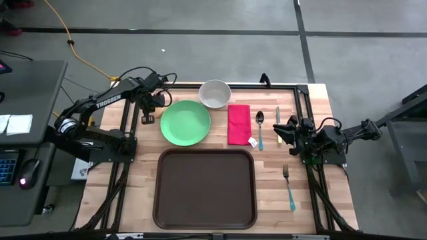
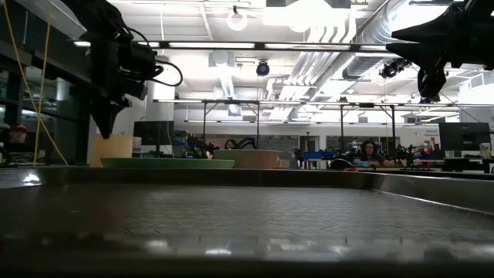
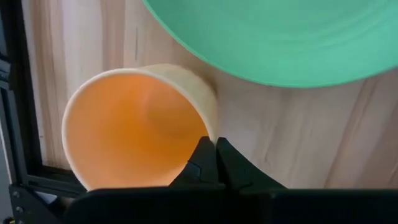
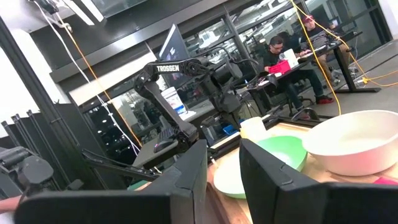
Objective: Set up tray
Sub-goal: Put the light orange cup on the brown serving tray
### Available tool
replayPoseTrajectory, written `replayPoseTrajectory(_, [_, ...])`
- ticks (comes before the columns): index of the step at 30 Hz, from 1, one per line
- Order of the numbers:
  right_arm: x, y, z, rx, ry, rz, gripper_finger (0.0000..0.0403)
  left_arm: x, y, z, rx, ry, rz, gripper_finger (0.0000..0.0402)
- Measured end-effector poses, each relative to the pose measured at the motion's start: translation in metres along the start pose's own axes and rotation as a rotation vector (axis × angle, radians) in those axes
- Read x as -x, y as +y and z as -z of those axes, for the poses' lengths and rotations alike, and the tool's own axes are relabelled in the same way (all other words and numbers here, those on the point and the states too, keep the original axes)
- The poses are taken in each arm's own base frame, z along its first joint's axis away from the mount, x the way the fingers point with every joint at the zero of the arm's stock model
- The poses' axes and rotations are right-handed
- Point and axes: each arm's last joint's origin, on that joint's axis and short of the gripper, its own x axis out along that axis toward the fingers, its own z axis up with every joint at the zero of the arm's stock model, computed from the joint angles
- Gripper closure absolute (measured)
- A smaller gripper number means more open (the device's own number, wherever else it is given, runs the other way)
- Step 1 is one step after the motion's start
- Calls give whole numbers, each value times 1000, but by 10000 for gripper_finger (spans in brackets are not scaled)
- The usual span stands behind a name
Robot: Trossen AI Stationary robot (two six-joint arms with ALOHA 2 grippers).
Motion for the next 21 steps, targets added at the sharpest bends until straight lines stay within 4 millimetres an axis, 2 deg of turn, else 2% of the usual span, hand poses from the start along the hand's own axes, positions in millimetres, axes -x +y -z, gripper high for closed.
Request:
replayPoseTrajectory(4, [0, 0, 0, 0, 0, 0, 329, 9, -3, 4, 24, -2, 0, 391])
replayPoseTrajectory(9, [0, 0, 0, 0, 0, 0, 329, 31, -6, 10, 57, -18, -14, 391])
replayPoseTrajectory(21, [0, 0, 0, 0, 0, 0, 329, 96, -18, 26, 207, -81, 6, 391])
